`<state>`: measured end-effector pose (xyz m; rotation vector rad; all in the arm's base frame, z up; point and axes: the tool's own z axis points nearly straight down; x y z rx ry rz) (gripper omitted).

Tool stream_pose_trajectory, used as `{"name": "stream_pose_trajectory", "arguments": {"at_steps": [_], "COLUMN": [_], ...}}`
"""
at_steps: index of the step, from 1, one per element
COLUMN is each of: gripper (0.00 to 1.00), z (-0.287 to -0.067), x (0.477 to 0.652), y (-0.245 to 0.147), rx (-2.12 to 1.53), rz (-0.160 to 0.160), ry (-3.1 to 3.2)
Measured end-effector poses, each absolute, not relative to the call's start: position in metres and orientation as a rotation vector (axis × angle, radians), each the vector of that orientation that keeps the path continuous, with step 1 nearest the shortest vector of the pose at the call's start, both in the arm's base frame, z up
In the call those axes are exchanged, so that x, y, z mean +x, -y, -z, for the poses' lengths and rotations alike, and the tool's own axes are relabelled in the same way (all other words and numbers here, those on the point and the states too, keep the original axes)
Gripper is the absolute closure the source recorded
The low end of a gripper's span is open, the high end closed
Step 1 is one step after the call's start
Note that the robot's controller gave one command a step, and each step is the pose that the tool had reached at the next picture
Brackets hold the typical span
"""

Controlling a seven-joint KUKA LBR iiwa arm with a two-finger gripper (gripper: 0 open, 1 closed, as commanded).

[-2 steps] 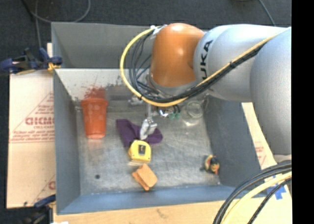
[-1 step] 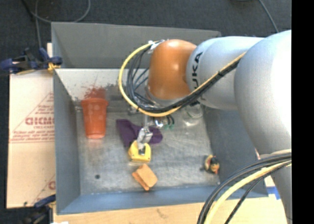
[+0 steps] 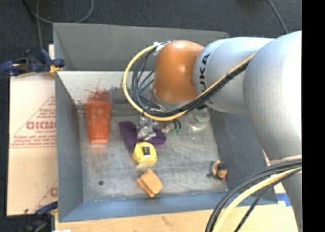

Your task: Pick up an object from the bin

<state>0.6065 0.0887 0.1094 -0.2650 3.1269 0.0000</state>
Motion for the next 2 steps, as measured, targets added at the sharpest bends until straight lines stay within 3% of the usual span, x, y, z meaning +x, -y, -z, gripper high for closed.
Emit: {"name": "stream_pose_trajectory", "arguments": {"at_steps": [1, 2], "gripper": [0.00, 1.00], "z": [-0.1098, -0.1094], "x": [0.6070, 0.6066], "y": [-0.0886, -0.0883], "rx": [-0.266, -0.267], "rz": [0.001, 0.002], "ry": [-3.125, -3.126]}}
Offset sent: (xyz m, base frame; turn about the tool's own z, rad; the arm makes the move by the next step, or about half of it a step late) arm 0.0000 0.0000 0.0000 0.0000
